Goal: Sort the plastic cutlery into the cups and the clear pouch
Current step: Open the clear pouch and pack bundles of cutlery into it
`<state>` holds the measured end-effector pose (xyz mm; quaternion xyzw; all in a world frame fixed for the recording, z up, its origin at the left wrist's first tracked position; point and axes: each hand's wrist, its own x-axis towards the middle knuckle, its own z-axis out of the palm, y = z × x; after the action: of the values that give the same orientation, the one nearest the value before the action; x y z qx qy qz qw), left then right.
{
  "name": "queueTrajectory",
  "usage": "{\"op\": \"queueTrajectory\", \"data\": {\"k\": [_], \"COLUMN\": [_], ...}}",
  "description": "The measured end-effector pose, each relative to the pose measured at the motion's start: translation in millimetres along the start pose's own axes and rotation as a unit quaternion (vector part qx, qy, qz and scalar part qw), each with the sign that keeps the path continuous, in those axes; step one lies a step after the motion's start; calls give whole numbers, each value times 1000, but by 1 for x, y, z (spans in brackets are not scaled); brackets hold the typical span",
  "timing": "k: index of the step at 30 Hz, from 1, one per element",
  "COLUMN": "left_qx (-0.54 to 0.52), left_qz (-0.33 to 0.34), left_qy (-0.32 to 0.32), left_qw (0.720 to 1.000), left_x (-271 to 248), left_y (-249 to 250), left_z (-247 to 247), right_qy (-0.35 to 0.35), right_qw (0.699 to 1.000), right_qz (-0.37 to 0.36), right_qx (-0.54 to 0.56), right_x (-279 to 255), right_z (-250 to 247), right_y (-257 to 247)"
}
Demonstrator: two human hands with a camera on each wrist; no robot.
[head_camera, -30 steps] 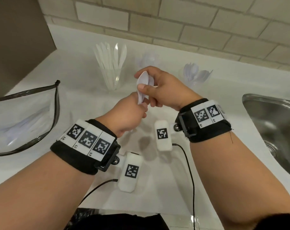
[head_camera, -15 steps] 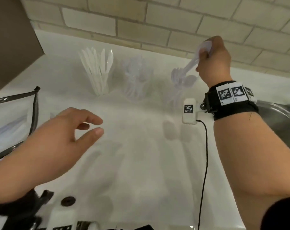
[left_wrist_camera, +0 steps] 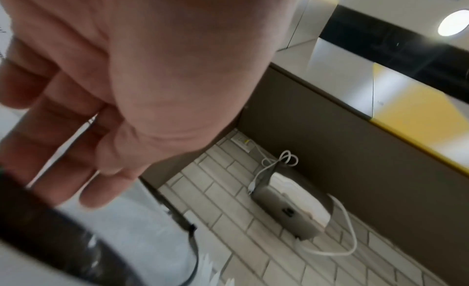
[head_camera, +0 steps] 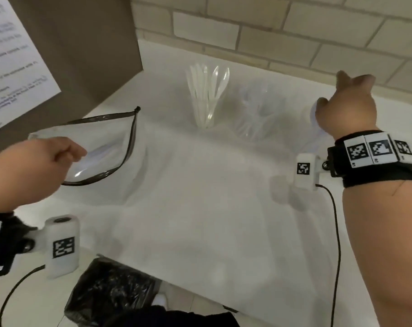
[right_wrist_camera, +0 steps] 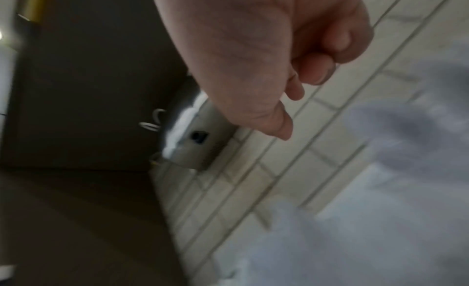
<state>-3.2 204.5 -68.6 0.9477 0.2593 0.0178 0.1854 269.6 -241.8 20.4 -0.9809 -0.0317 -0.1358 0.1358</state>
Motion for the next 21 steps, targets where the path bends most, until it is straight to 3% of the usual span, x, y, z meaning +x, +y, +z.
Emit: {"op": "queueTrajectory", "data": {"k": [2,5,10,13,17,21], "left_qx": [9,64,196,206,188,213], "left_qz": [-31,-45,-37,-36,-64,-76], "left_qy": [-35,-99,-109,-127,-154,-141], "left_qw": [999,992,974,970,968,964], "left_x": [-28,-41,-43,-41,-23,2], "left_y": [58,81,85,86,72,61], "left_z": [-21,-21,-2,-2,-8,-1], "right_qy": [25,-25,-169,-270,-292,-305], "right_qw": [994,957,834,802,797,805], "right_qz": [-81,-230,-486,-528,-526,-503], "right_qx": [70,175,201,78,-59,-71], "right_x": [-14,-52,-132,-145,-145,-150], "right_z": [-4,4,36,69,97,114], "right_y": [-38,-116,-232,-261,-270,-270]}}
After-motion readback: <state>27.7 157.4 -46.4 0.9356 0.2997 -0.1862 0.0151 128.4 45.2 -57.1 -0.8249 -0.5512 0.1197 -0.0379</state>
